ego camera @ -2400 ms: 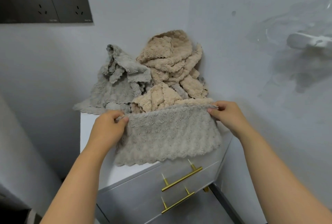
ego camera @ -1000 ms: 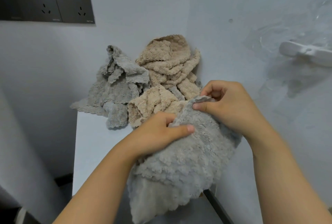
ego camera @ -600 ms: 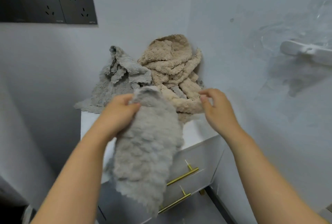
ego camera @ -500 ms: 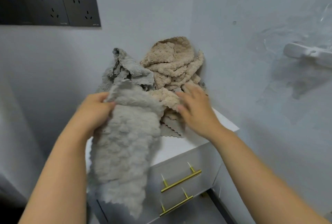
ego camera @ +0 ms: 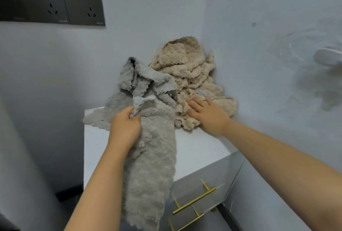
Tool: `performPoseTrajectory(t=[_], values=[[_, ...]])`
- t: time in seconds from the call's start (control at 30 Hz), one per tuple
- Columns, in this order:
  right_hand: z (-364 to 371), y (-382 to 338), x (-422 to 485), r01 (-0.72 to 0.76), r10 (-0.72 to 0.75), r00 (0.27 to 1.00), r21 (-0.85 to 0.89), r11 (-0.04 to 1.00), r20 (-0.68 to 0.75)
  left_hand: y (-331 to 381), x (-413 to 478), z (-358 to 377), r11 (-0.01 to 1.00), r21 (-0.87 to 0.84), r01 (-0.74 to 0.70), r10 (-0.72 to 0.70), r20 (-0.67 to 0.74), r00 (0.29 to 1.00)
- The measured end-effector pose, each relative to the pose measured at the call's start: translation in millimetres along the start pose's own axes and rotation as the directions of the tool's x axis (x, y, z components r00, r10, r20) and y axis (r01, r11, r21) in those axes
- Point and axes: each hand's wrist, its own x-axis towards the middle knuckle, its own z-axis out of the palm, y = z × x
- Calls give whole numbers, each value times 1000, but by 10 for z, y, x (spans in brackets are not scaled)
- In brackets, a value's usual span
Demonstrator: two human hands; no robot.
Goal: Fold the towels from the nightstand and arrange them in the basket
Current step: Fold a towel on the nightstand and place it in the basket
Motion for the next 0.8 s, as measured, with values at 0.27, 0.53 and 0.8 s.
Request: performPoseTrajectory(t=[0.27, 0.53, 0.8], values=[[11, 124, 251, -243, 237, 961, 27, 970, 146, -75, 55, 212, 996, 10, 91, -91, 100, 991], [134, 134, 548, -285, 217, 951, 355, 891, 219, -341, 459, 309, 968, 251, 16, -59, 165, 984], [270, 177, 787, -217, 160, 973, 409, 886, 168, -414, 1132, 409, 901, 430, -61, -60, 263, 963]])
